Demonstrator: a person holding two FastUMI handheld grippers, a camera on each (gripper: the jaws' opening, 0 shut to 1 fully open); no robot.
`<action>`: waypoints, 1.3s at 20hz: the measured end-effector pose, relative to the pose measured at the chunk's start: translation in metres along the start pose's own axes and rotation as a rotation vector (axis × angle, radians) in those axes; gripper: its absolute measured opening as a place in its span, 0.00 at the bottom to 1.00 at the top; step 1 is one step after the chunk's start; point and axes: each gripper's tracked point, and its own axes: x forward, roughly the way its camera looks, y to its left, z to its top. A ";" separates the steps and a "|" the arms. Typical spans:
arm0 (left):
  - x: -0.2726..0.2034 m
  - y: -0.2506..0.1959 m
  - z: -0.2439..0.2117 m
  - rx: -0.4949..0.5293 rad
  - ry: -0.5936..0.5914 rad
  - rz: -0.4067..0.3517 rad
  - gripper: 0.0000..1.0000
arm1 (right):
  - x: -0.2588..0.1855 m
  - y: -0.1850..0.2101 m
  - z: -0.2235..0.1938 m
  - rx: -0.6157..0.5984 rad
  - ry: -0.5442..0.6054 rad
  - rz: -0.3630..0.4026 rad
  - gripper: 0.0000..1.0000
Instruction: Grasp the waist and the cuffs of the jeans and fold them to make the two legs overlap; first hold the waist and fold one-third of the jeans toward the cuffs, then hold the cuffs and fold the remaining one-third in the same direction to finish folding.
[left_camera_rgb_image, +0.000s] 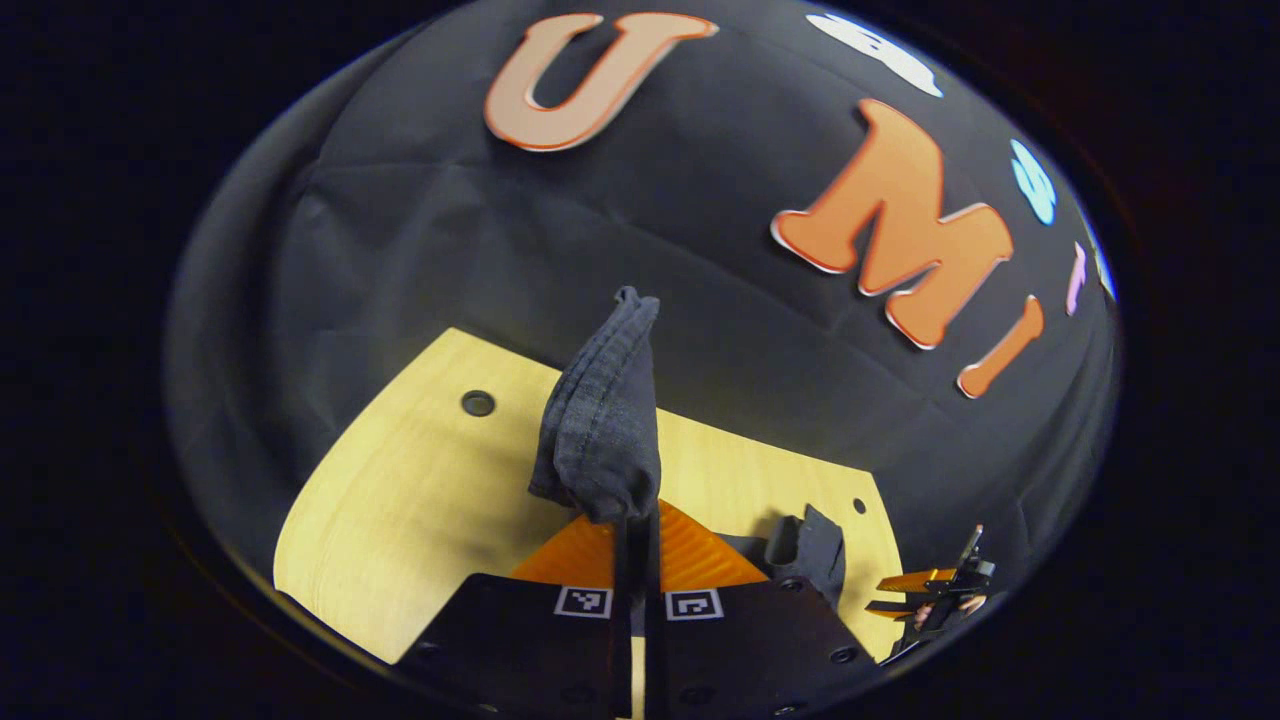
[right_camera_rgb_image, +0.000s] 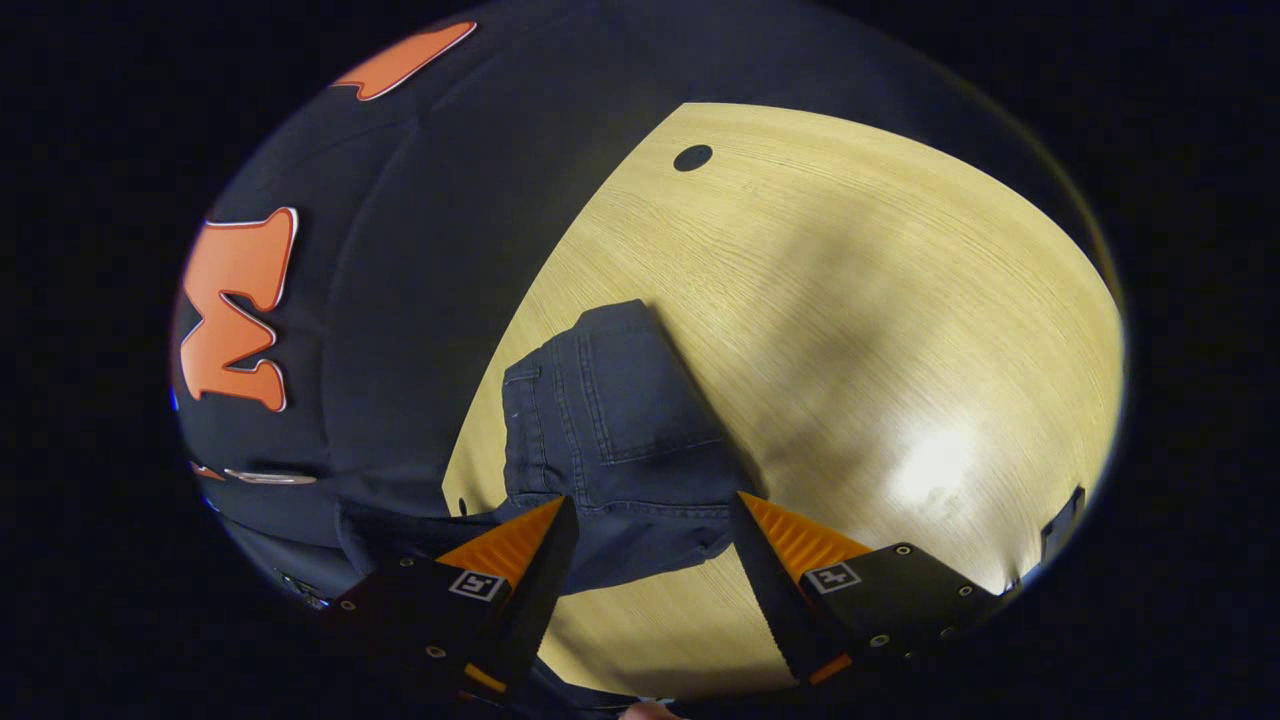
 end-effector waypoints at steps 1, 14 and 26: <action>0.002 -0.015 -0.003 0.018 0.009 -0.020 0.05 | 0.000 -0.001 0.003 -0.005 -0.001 -0.002 0.93; 0.023 -0.092 -0.039 0.086 0.096 -0.076 0.05 | 0.069 0.015 0.041 -0.231 -0.009 -0.073 0.93; 0.027 -0.108 -0.069 0.113 0.158 -0.095 0.04 | 0.076 0.041 0.002 -0.621 0.122 -0.028 0.72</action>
